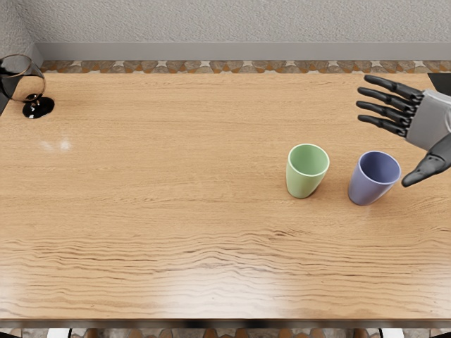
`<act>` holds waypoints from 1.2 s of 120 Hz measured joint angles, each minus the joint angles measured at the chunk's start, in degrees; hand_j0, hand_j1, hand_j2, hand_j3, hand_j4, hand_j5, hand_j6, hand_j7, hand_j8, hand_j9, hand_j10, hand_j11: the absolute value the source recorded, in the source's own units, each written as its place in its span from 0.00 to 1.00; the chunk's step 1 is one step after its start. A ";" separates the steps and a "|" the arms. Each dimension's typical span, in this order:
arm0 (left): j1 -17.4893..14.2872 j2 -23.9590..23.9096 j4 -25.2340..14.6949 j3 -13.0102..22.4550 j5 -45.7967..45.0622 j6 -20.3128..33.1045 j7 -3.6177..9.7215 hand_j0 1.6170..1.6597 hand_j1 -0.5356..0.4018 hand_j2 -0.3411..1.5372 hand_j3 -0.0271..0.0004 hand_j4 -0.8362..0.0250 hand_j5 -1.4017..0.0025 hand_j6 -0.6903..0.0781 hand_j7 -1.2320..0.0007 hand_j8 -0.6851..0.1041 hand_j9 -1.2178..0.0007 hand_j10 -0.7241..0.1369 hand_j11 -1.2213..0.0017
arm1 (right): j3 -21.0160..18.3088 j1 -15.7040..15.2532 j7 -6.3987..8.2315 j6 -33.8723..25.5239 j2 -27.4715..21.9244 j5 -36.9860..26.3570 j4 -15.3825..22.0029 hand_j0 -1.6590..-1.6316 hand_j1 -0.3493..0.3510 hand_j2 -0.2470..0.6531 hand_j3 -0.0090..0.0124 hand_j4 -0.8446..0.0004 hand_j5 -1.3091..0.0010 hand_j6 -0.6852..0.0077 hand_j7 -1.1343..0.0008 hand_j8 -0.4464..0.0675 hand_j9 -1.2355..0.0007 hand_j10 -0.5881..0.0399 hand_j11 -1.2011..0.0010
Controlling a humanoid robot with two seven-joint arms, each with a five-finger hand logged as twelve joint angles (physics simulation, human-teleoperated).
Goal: Pick up cup and place in cup with right hand
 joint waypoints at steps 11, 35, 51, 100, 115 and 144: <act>0.00 0.00 0.00 0.01 0.00 0.01 0.00 0.96 0.94 0.18 0.98 0.97 1.00 0.90 1.00 0.87 1.00 0.84 1.00 | 0.08 0.24 0.15 0.00 0.30 0.04 -0.07 0.04 0.00 0.28 0.42 1.00 1.00 0.99 1.00 0.87 1.00 0.94 1.00; 0.00 0.00 0.00 0.01 0.01 0.00 0.00 0.96 0.94 0.18 0.98 0.97 1.00 0.90 1.00 0.87 1.00 0.84 1.00 | -0.62 10.41 -13.65 0.01 9.84 -1.86 -4.99 0.04 0.00 0.28 0.42 1.00 1.00 0.99 1.00 0.87 1.00 0.94 1.00; 0.00 0.00 0.00 0.01 0.00 0.00 0.00 0.96 0.94 0.18 0.98 0.97 1.00 0.90 1.00 0.87 1.00 0.84 1.00 | -0.93 17.22 -24.48 0.03 12.84 -8.04 -4.50 0.04 0.00 0.28 0.42 1.00 1.00 0.99 1.00 0.87 1.00 0.94 1.00; 0.00 0.00 0.00 0.02 0.00 0.00 0.00 0.96 0.94 0.18 0.98 0.97 1.00 0.90 1.00 0.87 1.00 0.84 1.00 | -4.05 28.49 -48.00 -24.89 18.94 -29.05 10.75 0.04 0.00 0.28 0.42 1.00 1.00 0.98 1.00 0.86 1.00 0.93 1.00; 0.00 0.00 0.00 0.02 -0.01 0.00 0.00 0.96 0.94 0.18 0.98 0.97 1.00 0.90 1.00 0.87 1.00 0.84 1.00 | -7.87 26.03 -48.52 -33.26 22.44 -35.89 11.07 0.04 0.00 0.28 0.42 1.00 1.00 0.98 1.00 0.86 1.00 0.93 1.00; 0.00 0.00 0.00 0.03 -0.01 0.01 0.00 0.96 0.94 0.18 0.98 0.97 1.00 0.90 1.00 0.87 1.00 0.84 1.00 | -11.59 22.57 -48.72 -44.40 26.00 -44.29 11.19 0.04 0.00 0.28 0.42 1.00 1.00 0.98 1.00 0.86 1.00 0.93 1.00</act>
